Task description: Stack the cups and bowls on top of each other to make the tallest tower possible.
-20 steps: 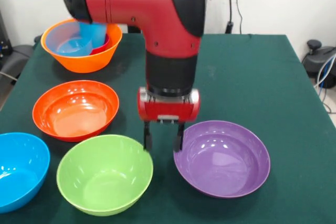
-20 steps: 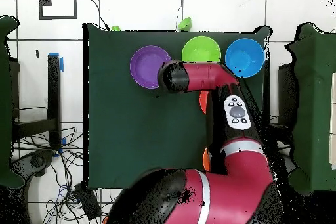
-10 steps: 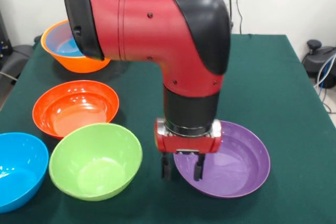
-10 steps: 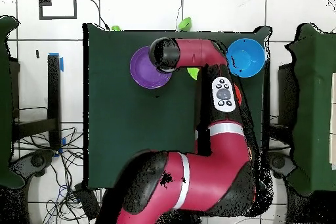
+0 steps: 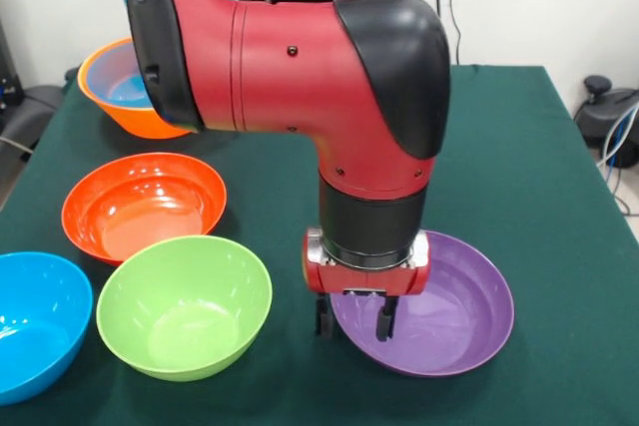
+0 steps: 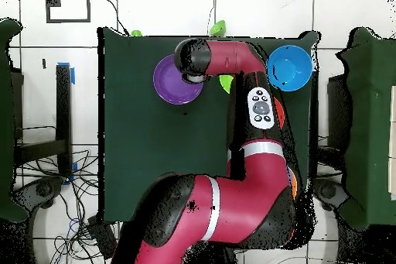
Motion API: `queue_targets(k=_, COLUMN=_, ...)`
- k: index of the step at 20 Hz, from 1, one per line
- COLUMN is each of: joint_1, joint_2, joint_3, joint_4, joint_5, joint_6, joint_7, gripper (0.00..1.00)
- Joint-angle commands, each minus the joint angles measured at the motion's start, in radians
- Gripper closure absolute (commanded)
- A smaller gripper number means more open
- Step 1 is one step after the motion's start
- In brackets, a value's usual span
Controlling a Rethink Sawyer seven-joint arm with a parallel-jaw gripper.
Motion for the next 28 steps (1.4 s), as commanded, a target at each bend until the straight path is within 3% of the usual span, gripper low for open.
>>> queue_targets(k=1, joint_1=-0.013, joint_2=-0.022, joint_3=0.057, joint_4=0.046, joint_5=-0.003, joint_6=0.142, joint_7=-0.172, gripper=0.0)
queue_targets(k=10, joint_1=-0.02, joint_2=0.014, joint_3=0.057, joint_4=0.016, joint_5=-0.029, joint_6=0.142, joint_7=-0.206, gripper=0.0)
queue_targets(k=13, joint_1=-0.024, joint_2=0.036, joint_3=0.071, joint_4=0.01, joint_5=-0.021, joint_6=0.127, joint_7=-0.199, gripper=0.0)
queue_targets(k=20, joint_1=-0.031, joint_2=0.076, joint_3=0.119, joint_4=-0.017, joint_5=0.032, joint_6=0.192, joint_7=-0.2, gripper=0.0)
queue_targets(k=28, joint_1=-0.044, joint_2=0.088, joint_3=0.127, joint_4=-0.004, joint_5=0.02, joint_6=0.215, joint_7=-0.259, gripper=0.0)
